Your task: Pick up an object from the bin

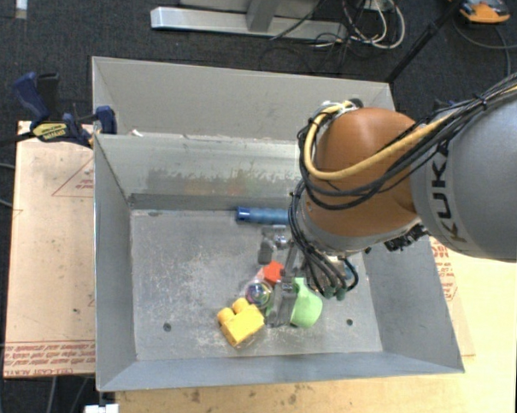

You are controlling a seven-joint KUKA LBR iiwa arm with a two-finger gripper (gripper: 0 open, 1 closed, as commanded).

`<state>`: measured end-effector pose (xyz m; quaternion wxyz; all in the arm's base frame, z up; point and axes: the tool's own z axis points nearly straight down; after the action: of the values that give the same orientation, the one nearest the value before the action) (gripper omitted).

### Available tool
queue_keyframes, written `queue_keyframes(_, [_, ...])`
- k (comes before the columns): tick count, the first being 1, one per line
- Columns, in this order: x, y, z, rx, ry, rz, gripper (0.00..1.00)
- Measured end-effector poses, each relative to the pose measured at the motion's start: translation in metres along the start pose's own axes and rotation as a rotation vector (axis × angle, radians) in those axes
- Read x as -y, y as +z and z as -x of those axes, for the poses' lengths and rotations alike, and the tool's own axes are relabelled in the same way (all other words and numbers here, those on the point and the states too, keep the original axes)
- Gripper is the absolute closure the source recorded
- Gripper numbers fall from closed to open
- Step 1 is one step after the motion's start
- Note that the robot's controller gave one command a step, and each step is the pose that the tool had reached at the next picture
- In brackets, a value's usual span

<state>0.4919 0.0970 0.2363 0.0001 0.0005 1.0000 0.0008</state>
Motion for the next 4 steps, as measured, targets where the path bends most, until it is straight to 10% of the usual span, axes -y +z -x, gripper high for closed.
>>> queue_keyframes(1, [0.000, 0.000, 0.000, 0.000, 0.000, 0.000, 1.00])
queue_keyframes(2, [0.016, 0.083, -0.015, -0.009, 0.002, -0.003, 1.00])
queue_keyframes(3, [0.002, 0.096, 0.009, 0.001, 0.307, 0.000, 1.00])
queue_keyframes(4, [0.049, 0.082, -0.003, -0.001, 0.362, -0.003, 1.00])
